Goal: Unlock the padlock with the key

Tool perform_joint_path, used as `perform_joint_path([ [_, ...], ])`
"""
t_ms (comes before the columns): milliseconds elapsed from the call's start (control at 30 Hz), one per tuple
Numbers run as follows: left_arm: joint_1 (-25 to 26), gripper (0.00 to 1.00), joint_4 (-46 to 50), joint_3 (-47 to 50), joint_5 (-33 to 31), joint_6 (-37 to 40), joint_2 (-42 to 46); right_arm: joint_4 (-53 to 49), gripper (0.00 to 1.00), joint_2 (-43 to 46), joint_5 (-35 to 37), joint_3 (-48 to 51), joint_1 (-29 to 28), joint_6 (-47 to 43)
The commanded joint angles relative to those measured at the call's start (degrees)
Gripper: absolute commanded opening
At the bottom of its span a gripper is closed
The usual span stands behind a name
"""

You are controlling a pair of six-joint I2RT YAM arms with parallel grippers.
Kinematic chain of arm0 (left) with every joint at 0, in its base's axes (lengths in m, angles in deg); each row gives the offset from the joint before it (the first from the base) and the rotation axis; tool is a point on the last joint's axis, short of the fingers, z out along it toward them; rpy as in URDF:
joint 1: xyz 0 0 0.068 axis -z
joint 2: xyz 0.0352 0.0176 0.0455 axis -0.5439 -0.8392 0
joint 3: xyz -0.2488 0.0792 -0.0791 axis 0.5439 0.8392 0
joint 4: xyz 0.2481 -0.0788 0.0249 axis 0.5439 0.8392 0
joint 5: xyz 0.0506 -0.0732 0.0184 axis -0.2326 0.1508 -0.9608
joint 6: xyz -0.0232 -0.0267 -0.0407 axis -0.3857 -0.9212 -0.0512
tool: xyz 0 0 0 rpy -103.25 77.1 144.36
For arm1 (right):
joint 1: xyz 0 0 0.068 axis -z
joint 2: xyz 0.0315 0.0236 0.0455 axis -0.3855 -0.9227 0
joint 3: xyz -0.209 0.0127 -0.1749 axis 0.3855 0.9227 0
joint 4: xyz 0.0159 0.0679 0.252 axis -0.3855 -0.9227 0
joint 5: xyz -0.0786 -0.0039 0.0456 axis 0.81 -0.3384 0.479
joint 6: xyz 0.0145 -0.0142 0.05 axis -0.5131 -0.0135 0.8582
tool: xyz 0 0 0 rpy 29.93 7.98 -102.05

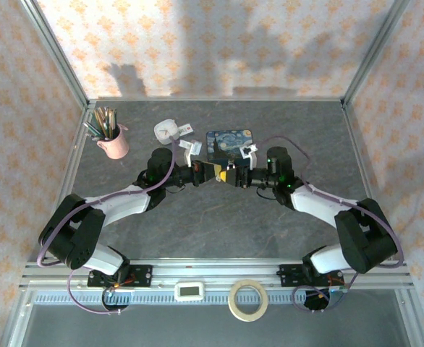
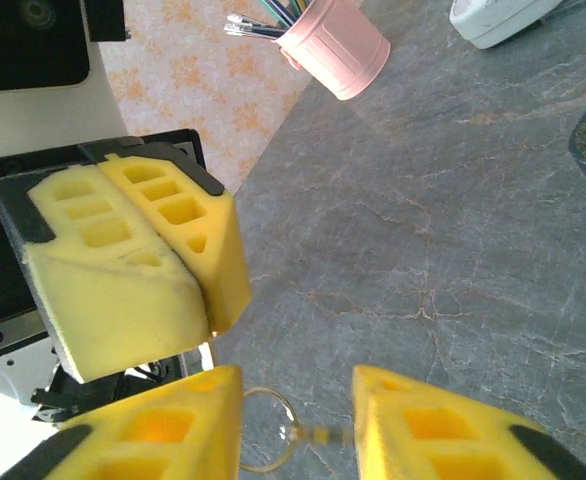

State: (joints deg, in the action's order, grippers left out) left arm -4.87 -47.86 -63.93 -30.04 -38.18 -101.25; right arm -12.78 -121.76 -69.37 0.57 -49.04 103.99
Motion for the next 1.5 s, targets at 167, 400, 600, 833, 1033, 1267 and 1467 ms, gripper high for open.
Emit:
perform_joint_path([
  [167, -0.30, 0.00, -4.26, 0.91, -0.19, -0.66, 1.45, -0.99, 0.38, 3.68, 0.33, 1.00, -0.22, -0.94],
  [400, -0.30, 0.00, -6.14, 1.32, -1.18, -2.46, 0.75, 3.29, 0.38, 3.72, -0.80, 2.46, -0.56, 2.19],
  [600, -0.20, 0.00, -11.01, 2.44, -3.07, -6.35, 0.34, 5.79, 0.37, 1.66, -1.19, 2.41, -2.38, 3.41],
  [833, -0.19, 0.00, -15.61, 3.94, -3.44, -9.58, -0.30, 8.43, 0.33, -0.45, -1.75, 1.29, -2.98, 4.50],
  [1033, 0.32, 0.00, -19.07, 4.73, -3.53, -11.89, -0.86, 10.66, 0.21, -2.31, -2.21, 0.89, -2.99, 5.51],
  [1267, 0.54, 0.00, -22.94, 5.96, -4.56, -15.14, -1.80, 9.61, 0.02, -1.20, 0.66, 0.62, -2.99, 4.13],
  [1467, -0.78, 0.67, -17.24, 6.49, -13.83, -16.28, 1.97, -4.47, 0.00, 2.94, 12.91, -1.88, -3.05, -4.32],
])
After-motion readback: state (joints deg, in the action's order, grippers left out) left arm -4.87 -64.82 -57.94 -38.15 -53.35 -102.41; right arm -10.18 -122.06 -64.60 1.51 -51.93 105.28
